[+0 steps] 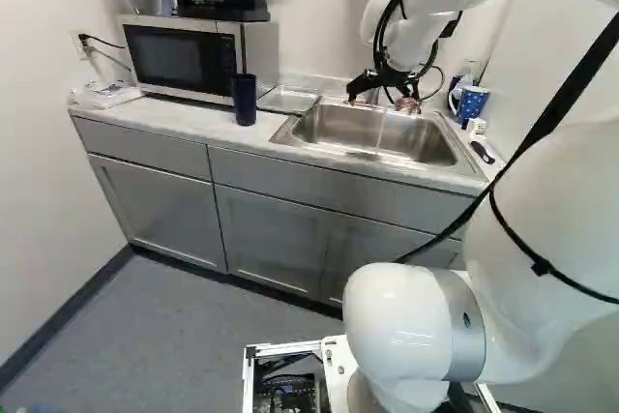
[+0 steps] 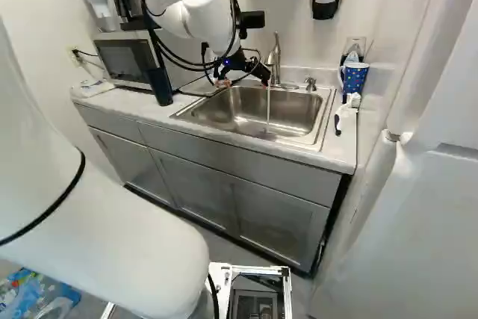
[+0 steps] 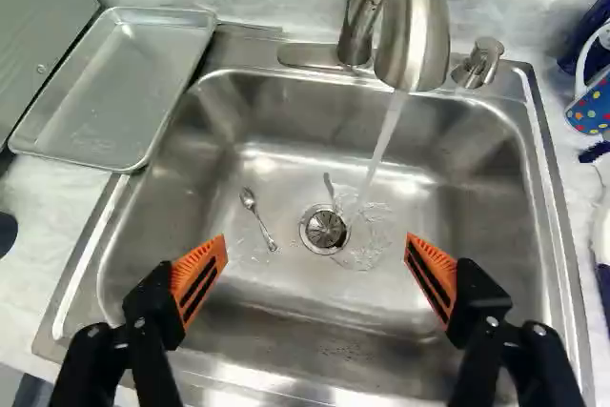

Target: Rinse the cup and place it in the tray

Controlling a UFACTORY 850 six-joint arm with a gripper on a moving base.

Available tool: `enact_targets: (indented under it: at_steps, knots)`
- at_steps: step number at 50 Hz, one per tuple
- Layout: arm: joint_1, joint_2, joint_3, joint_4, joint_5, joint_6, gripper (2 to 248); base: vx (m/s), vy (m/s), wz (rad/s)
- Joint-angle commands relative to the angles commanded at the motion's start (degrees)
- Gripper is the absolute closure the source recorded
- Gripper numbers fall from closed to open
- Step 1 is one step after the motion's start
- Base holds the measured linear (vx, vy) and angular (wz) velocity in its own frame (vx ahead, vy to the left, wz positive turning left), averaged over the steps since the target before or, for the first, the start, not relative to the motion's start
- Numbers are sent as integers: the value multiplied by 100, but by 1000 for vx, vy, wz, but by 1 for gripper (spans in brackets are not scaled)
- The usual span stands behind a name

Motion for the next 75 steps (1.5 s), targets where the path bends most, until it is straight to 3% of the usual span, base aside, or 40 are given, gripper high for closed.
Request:
enact_targets:
  at_steps: [13,75]
  knots:
    - [132,-1,-1,-39,29,0,3,0,0,0]
    - [1407,71,63,-173,130,0,3,0,0,0]
